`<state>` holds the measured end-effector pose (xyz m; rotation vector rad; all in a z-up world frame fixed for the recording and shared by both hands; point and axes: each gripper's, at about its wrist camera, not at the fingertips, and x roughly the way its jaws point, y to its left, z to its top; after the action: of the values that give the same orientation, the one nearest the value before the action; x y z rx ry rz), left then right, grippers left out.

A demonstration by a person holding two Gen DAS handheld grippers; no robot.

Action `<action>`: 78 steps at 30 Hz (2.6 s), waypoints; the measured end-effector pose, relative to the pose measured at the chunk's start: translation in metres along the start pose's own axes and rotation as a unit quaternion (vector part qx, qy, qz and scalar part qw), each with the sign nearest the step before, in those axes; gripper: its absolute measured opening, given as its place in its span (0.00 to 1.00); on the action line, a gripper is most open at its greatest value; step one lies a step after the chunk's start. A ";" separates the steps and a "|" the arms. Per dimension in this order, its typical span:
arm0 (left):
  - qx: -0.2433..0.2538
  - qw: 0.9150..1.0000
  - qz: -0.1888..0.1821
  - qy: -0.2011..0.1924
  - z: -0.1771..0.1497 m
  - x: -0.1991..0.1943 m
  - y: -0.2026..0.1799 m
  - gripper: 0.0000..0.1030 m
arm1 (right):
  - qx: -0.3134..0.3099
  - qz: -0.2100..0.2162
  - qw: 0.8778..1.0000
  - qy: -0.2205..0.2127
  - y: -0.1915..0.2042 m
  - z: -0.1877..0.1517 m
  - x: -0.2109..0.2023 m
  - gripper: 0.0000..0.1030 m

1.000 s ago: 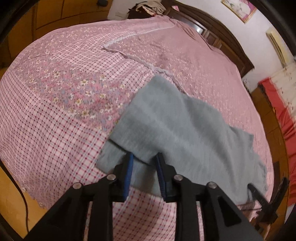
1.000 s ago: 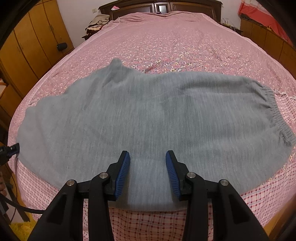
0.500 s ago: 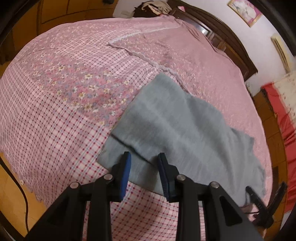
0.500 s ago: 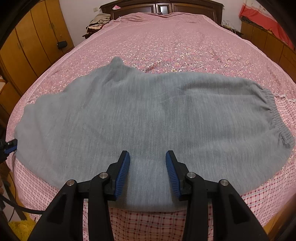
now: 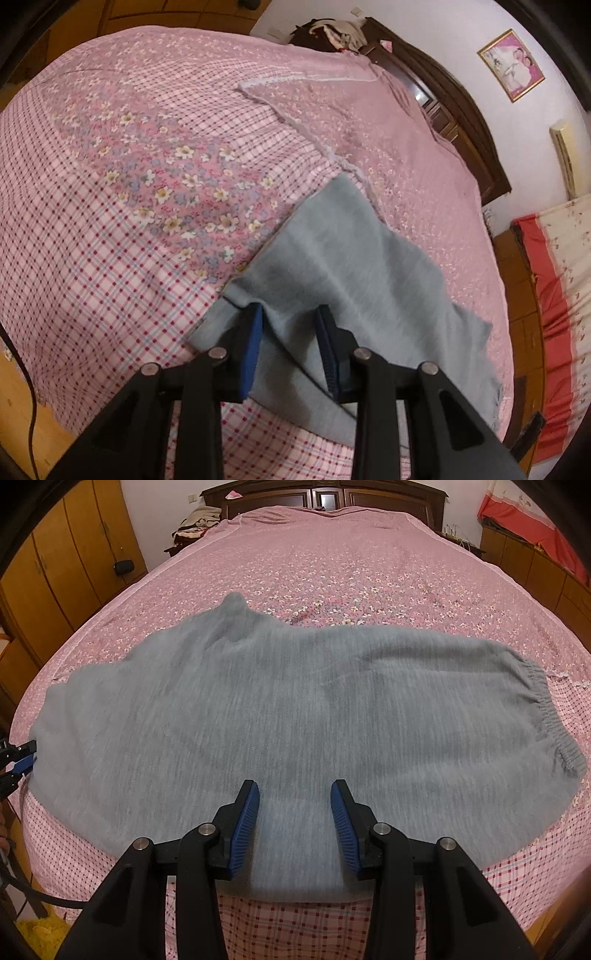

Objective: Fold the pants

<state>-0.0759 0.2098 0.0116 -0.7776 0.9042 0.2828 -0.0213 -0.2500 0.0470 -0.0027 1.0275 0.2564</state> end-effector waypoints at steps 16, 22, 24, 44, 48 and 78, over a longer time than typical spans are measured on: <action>0.032 0.997 0.061 -0.024 0.000 0.014 -0.019 0.03 | 0.000 0.005 1.000 -0.003 -0.002 -0.002 -0.004 0.41; 0.037 0.997 0.030 -0.064 0.002 -0.025 -0.027 0.02 | 0.005 0.012 1.000 -0.001 -0.004 -0.001 -0.005 0.41; 0.061 0.995 0.022 -0.082 0.002 -0.042 -0.039 0.02 | 0.005 0.014 1.000 -0.001 -0.005 -0.001 -0.006 0.41; 0.141 0.976 0.161 -0.042 -0.029 -0.029 -0.012 0.02 | -0.029 0.014 0.999 0.017 -0.002 -0.010 -0.016 0.41; 0.186 0.972 0.126 -0.067 -0.020 -0.043 -0.045 0.03 | -0.035 0.017 0.999 0.017 -0.003 -0.007 -0.020 0.41; 0.232 0.970 0.067 -0.011 -0.003 0.006 -0.074 0.08 | 0.118 -0.077 0.990 -0.023 -0.144 0.036 -0.044 0.25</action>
<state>-0.0350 0.1559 0.0412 -0.2813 0.9574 0.1869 0.0179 -0.3950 0.0862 0.1367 1.0013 -0.0054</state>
